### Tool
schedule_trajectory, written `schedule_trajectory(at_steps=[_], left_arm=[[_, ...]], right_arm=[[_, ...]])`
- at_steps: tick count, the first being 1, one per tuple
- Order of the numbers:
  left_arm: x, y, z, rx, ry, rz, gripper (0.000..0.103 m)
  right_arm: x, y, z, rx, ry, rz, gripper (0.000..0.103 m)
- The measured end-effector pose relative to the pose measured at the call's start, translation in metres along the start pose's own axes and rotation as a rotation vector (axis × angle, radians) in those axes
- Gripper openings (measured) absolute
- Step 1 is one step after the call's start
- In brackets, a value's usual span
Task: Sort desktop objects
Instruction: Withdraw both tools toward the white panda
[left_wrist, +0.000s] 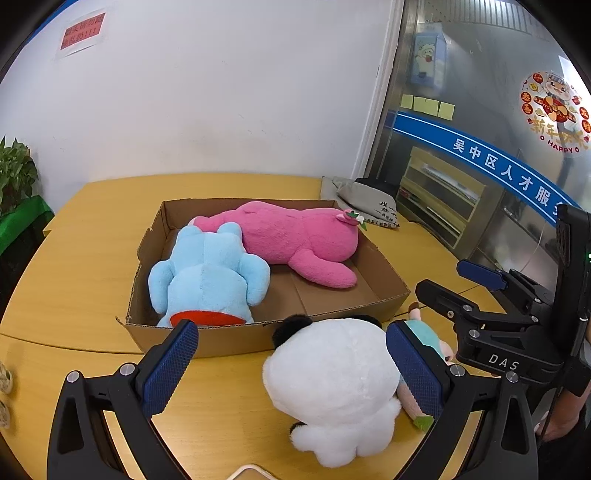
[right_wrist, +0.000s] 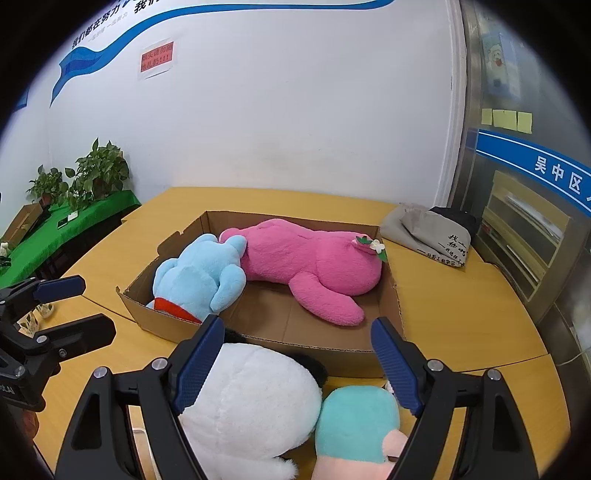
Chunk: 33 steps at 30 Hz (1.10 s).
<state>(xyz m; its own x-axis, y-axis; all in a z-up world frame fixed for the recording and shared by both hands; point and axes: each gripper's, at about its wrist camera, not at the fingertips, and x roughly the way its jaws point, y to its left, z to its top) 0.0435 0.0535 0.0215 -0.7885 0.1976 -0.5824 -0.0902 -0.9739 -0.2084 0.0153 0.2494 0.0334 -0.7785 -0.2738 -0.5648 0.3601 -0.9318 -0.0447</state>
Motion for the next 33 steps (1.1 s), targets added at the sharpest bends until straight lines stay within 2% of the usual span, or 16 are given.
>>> schedule_trajectory(at_steps=[23, 25, 28, 30, 33], left_arm=[[0.016, -0.006, -0.011, -0.029, 0.048, -0.068, 0.103], [0.02, -0.002, -0.014, -0.055, 0.058, -0.117, 0.103], [0.03, 0.01, -0.02, -0.116, 0.1, -0.263, 0.103], [0.036, 0.021, -0.025, -0.168, 0.119, -0.333, 0.103], [0.048, 0.036, -0.034, -0.215, 0.153, -0.338, 0.103]], right_arm=[[0.007, -0.013, -0.009, 0.024, 0.023, 0.001, 0.082], [0.008, -0.015, -0.011, 0.023, 0.021, 0.018, 0.082], [0.013, -0.022, -0.016, 0.026, 0.028, 0.035, 0.082], [0.021, -0.032, -0.023, 0.032, 0.051, 0.065, 0.082], [0.034, -0.047, -0.033, 0.048, 0.104, 0.134, 0.082]])
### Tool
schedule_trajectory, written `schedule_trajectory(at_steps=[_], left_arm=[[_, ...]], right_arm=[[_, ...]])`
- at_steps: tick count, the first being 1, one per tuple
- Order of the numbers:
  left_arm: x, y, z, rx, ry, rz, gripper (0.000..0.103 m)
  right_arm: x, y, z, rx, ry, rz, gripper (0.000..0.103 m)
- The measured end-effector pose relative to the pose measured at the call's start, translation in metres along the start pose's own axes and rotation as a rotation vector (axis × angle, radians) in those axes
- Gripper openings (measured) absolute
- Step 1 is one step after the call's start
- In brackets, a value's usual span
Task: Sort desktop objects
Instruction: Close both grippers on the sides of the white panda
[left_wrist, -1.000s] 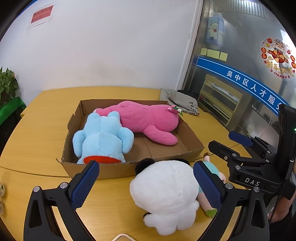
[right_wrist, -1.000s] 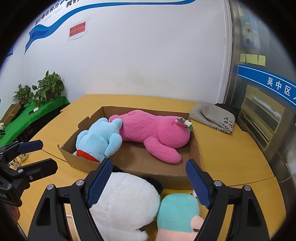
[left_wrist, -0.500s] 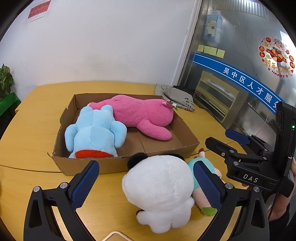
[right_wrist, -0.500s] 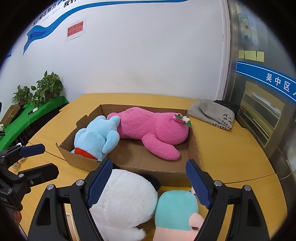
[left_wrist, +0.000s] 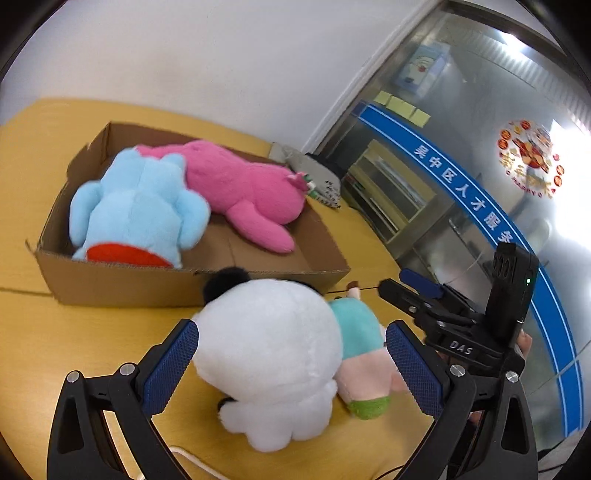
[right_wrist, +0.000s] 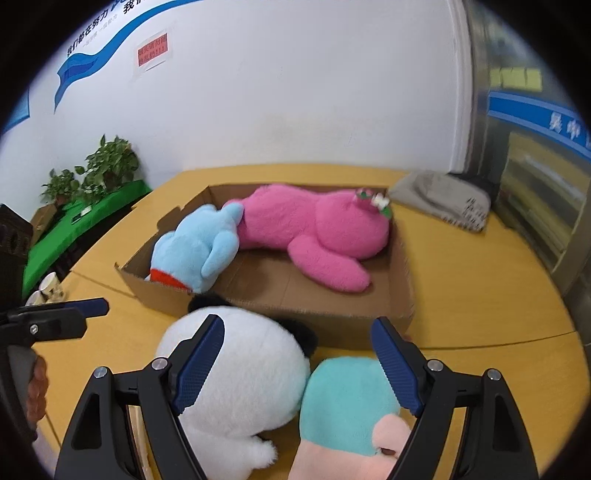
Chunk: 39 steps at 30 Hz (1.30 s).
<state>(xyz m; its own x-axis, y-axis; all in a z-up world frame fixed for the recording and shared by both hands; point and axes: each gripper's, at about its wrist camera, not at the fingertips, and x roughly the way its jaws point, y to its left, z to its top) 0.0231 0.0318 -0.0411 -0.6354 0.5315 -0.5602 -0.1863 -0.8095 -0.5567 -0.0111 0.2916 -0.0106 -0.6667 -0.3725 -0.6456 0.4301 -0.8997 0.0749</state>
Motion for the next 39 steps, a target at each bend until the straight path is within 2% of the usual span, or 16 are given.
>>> schedule_trajectory(at_steps=[2, 7, 9, 12, 15, 19, 24, 29, 31, 36, 39], left_arm=[[0.009, 0.011, -0.003, -0.014, 0.021, 0.001, 0.103], [0.049, 0.047, -0.015, -0.096, 0.104, -0.066, 0.103], [0.067, 0.057, -0.02, -0.102, 0.143, -0.08, 0.103], [0.085, 0.06, -0.023, -0.078, 0.159, -0.103, 0.103], [0.094, 0.06, -0.021, -0.061, 0.15, -0.151, 0.102], [0.09, 0.061, -0.023, -0.058, 0.159, -0.165, 0.095], [0.06, 0.064, -0.031, -0.033, 0.138, -0.113, 0.095], [0.033, 0.068, -0.041, 0.015, 0.119, -0.055, 0.1], [0.03, 0.075, -0.043, 0.024, 0.121, -0.051, 0.1], [0.036, 0.097, -0.036, -0.038, 0.102, -0.069, 0.101], [0.047, 0.101, -0.036, -0.043, 0.131, -0.09, 0.102]], right_arm=[[0.013, -0.005, -0.005, -0.02, 0.046, 0.024, 0.082], [0.056, -0.005, -0.023, -0.005, 0.213, 0.194, 0.082], [0.066, -0.005, -0.027, 0.011, 0.231, 0.226, 0.082], [0.079, -0.005, -0.021, 0.062, 0.257, 0.327, 0.081], [0.091, 0.0, -0.016, 0.041, 0.295, 0.339, 0.08], [0.092, 0.002, -0.019, 0.058, 0.307, 0.362, 0.081], [0.089, 0.029, -0.027, 0.042, 0.31, 0.407, 0.081], [0.085, 0.062, -0.034, -0.036, 0.316, 0.447, 0.082], [0.087, 0.058, -0.033, -0.049, 0.311, 0.409, 0.084], [0.086, 0.031, -0.027, -0.024, 0.313, 0.338, 0.089], [0.09, 0.032, -0.029, -0.003, 0.33, 0.397, 0.089]])
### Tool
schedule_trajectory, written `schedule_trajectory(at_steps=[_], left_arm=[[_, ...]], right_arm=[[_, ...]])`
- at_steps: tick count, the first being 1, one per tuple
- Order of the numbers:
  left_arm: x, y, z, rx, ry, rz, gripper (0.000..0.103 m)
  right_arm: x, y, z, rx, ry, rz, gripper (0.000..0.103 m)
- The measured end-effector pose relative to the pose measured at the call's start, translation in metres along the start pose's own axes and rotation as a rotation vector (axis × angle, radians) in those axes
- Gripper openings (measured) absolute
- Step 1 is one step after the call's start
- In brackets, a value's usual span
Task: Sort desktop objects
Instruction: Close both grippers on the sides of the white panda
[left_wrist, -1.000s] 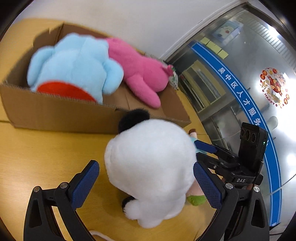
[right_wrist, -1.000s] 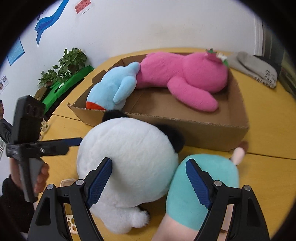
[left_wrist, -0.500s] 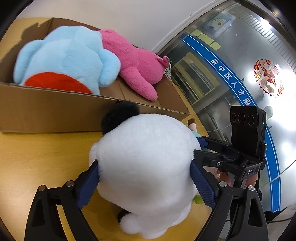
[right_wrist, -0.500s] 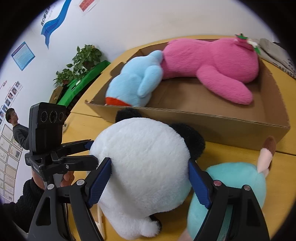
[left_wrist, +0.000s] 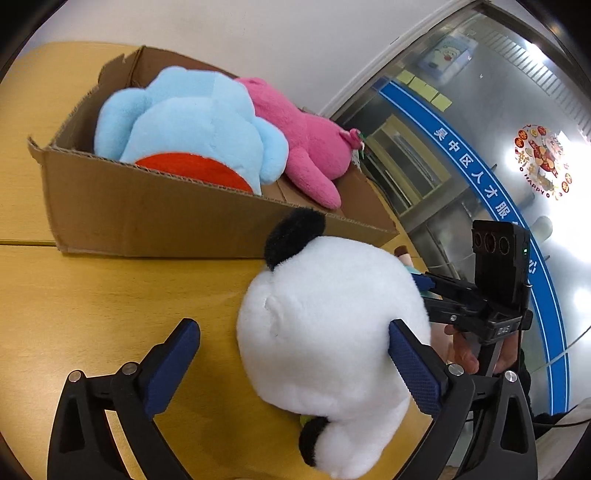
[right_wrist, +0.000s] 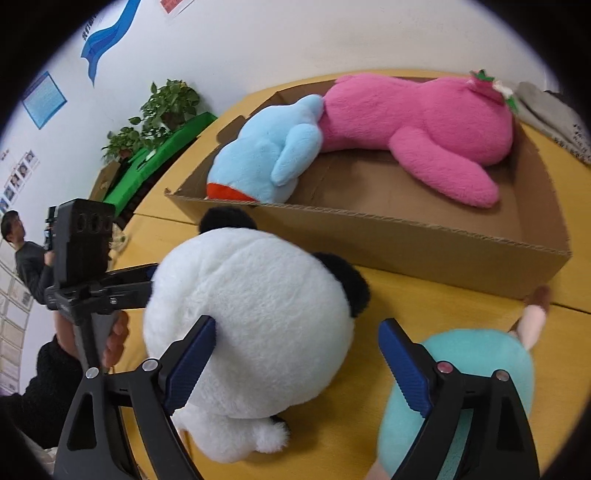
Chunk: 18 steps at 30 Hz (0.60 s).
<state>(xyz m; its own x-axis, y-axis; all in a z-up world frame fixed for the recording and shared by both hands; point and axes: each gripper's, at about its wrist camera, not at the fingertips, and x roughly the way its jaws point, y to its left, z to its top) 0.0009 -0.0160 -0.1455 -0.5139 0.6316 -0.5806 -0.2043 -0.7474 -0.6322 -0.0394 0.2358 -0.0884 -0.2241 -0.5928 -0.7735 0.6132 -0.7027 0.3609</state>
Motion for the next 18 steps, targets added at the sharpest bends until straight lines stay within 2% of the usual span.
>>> schedule_trajectory(at_steps=[4, 7, 11, 15, 16, 18], left_arm=[[0.005, 0.006, -0.002, 0.003, 0.022, -0.015, 0.102], [0.001, 0.015, -0.004, -0.011, 0.025, -0.015, 0.098], [-0.008, 0.014, -0.003, 0.025, 0.013, 0.004, 0.097], [-0.007, 0.007, 0.002, 0.052, 0.018, -0.007, 0.102], [-0.004, 0.004, 0.004, 0.065, 0.025, -0.006, 0.103], [0.0, -0.001, 0.006, 0.09, 0.032, -0.007, 0.103]], right_arm=[[0.013, 0.011, -0.001, -0.003, 0.013, 0.087, 0.089], [0.018, 0.021, 0.002, -0.051, 0.024, 0.049, 0.089], [0.01, 0.015, 0.001, -0.106, 0.03, -0.001, 0.089], [-0.015, 0.002, 0.001, -0.104, 0.012, -0.12, 0.089], [-0.02, 0.002, 0.003, -0.099, 0.003, -0.119, 0.089], [-0.018, 0.006, 0.005, -0.052, -0.009, -0.037, 0.089]])
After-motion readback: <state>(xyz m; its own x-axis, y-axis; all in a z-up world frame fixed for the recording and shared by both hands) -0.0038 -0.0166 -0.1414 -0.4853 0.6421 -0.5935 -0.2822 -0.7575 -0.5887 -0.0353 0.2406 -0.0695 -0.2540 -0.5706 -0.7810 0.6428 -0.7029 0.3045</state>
